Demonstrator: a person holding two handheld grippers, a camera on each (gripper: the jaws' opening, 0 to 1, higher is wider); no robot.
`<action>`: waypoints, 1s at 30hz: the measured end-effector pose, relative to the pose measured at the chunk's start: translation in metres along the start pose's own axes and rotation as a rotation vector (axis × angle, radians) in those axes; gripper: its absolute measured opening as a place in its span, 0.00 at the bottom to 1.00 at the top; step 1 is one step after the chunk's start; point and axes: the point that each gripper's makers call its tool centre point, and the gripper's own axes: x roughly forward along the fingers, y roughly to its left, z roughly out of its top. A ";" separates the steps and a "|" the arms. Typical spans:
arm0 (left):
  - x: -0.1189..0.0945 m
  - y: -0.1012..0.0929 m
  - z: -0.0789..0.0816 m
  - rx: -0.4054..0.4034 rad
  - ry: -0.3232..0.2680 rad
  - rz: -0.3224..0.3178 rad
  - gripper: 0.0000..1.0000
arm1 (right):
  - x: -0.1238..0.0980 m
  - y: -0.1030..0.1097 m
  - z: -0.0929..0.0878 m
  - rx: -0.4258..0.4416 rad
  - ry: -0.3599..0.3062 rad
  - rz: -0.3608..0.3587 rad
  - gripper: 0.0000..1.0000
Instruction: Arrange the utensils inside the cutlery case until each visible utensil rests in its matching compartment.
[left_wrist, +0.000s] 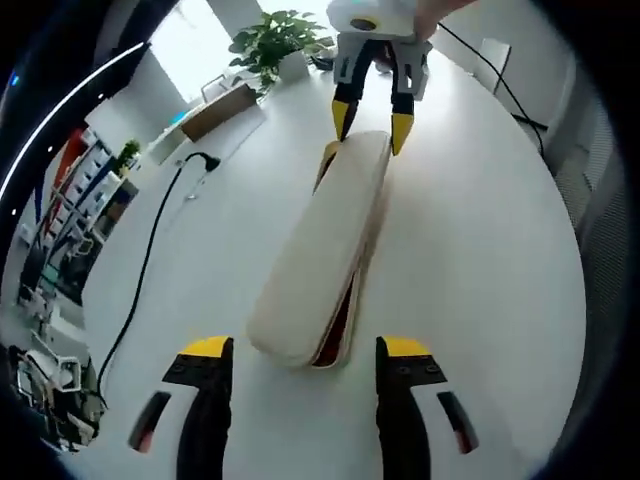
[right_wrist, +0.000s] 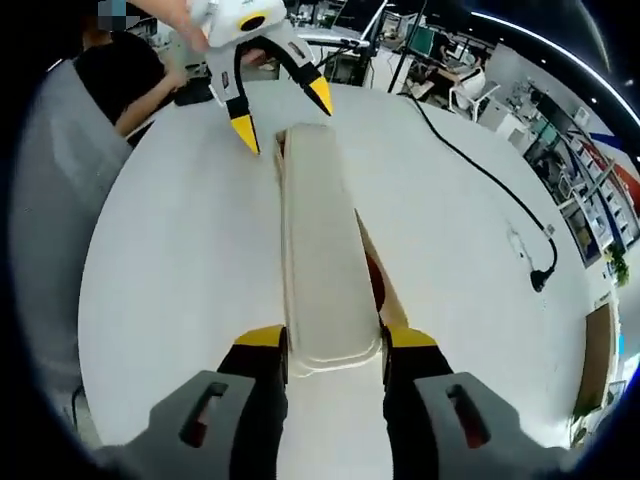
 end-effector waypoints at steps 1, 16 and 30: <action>-0.001 0.001 0.001 -0.035 -0.007 -0.004 0.61 | 0.001 -0.001 0.001 -0.008 0.000 0.007 0.35; 0.018 -0.009 -0.001 -0.008 -0.006 -0.141 0.60 | -0.003 -0.016 0.000 -0.124 0.033 0.056 0.29; 0.017 -0.013 -0.002 0.071 0.003 -0.151 0.43 | -0.002 -0.022 -0.002 -0.168 0.060 0.112 0.37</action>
